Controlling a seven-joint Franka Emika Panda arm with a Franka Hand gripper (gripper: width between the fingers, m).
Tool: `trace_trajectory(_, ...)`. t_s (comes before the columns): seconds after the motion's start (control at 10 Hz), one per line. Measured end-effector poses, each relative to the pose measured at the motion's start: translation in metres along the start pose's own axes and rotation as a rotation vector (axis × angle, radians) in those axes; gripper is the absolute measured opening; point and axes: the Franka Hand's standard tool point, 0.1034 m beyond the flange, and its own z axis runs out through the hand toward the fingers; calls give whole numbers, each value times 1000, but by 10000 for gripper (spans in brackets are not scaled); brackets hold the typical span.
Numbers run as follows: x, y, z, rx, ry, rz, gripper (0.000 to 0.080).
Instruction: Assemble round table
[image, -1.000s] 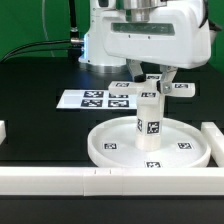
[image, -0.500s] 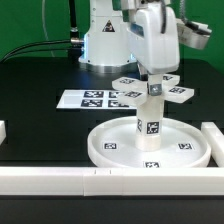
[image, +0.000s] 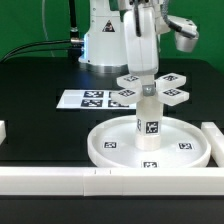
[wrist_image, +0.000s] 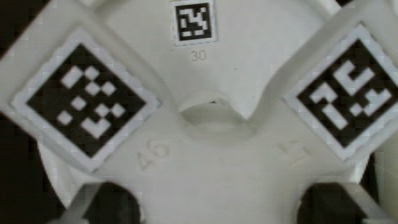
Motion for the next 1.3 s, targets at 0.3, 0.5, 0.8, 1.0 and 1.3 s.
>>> trace_trajectory(0.3,-4,0,-11,-11,-19,-77,646)
trace_trajectory(0.5,-9,-4,-29,-16,-56,-137,649)
trace_trajectory(0.8,-9,-2,-24,-21,-56,-268,649)
trace_trajectory(1.0,-10,0,-22,-37,-67,-529,649)
trace_trajectory(1.3,-15,-2,-23,-44,-70,-865,649)
